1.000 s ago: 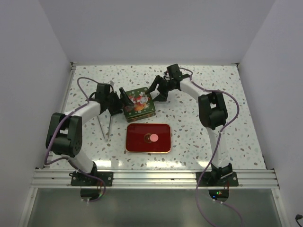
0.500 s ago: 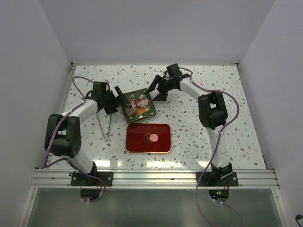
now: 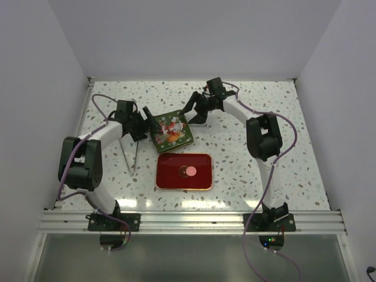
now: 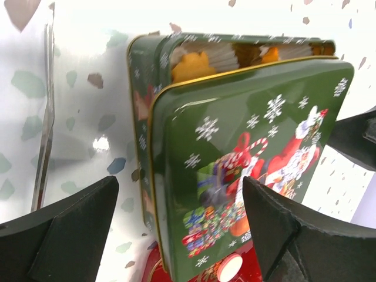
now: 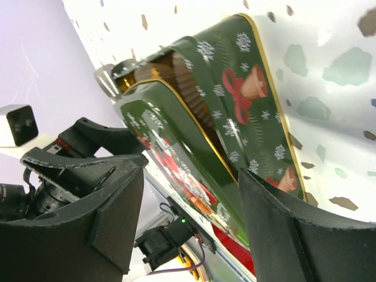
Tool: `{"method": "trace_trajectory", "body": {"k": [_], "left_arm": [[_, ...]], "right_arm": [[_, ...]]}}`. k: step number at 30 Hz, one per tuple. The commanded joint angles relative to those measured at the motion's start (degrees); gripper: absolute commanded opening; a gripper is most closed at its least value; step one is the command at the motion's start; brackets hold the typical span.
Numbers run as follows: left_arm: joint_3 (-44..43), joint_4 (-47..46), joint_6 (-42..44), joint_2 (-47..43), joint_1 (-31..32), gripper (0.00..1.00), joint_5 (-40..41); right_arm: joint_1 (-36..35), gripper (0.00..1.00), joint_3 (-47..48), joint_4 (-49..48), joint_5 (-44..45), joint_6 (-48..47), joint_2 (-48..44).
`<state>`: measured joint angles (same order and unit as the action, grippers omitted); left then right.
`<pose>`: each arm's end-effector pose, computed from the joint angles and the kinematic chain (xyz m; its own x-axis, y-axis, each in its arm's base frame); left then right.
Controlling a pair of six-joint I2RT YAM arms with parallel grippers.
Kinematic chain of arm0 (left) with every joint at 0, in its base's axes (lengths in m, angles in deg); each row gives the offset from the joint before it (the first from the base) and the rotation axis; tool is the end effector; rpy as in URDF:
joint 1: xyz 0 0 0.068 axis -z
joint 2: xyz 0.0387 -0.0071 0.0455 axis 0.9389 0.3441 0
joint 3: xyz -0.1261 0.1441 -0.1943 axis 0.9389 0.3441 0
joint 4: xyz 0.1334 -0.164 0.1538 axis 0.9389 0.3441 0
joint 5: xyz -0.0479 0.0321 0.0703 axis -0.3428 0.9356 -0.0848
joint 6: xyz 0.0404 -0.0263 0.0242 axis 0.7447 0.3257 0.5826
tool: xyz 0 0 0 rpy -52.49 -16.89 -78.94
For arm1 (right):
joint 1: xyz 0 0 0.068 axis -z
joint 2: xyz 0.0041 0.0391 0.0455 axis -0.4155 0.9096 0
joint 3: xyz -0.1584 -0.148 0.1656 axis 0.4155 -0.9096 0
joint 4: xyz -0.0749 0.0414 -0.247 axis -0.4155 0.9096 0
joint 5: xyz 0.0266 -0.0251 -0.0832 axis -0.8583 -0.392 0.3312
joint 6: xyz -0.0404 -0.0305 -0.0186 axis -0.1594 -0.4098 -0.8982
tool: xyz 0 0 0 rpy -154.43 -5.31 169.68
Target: Pack the cookies
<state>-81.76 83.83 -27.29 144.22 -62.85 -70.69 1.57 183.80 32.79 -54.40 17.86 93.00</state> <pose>0.3437 -0.0526 0.1849 -0.7711 -0.5546 -0.3127 -0.3049 0.7528 -0.5834 0.4594 0.2178 0.1826 -0.9513 0.3077 0.0169 0.2056 0.5927 0.7788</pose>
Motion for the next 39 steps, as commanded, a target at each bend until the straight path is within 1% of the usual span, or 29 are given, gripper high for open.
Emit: {"method": "trace_trajectory", "body": {"k": [1,11,13,20,24,32,36,37,39], "left_arm": [[-4.5,-0.5,1.0,1.5,-0.4,0.9,-0.1],[-12.6,2.8,0.8,8.1,-0.4,0.84,0.5],[-13.3,3.0,0.7,8.7,-0.4,0.83,0.6],[-14.9,4.1,1.3,9.4,-0.4,0.82,1.4],[-15.0,3.9,1.7,9.4,-0.4,0.83,1.5],[-15.6,4.7,2.7,9.9,-0.4,0.83,2.0],[-16.1,5.2,3.4,8.8,-0.8,0.83,2.5],[-16.6,5.3,3.7,8.6,-1.1,0.83,2.6],[-17.3,6.1,4.2,8.2,-1.7,0.84,2.7]], "right_arm": [[-0.7,0.68,4.4,0.4,-1.7,1.2,-0.1],[-0.4,0.66,7.9,0.6,-2.6,2.1,3.0],[-0.3,0.66,8.2,0.2,-2.7,2.5,3.2],[0.0,0.66,9.0,-0.3,-3.3,3.1,4.3],[1.4,0.66,6.0,0.7,-1.9,0.3,1.7],[6.3,0.67,-3.4,4.3,1.0,-6.3,-8.2],[6.6,0.67,-6.0,9.7,3.1,-12.1,-12.1],[6.5,0.67,-7.1,9.8,3.1,-12.5,-13.3],[6.1,0.67,-12.4,8.6,3.1,-12.6,-17.1]]}}
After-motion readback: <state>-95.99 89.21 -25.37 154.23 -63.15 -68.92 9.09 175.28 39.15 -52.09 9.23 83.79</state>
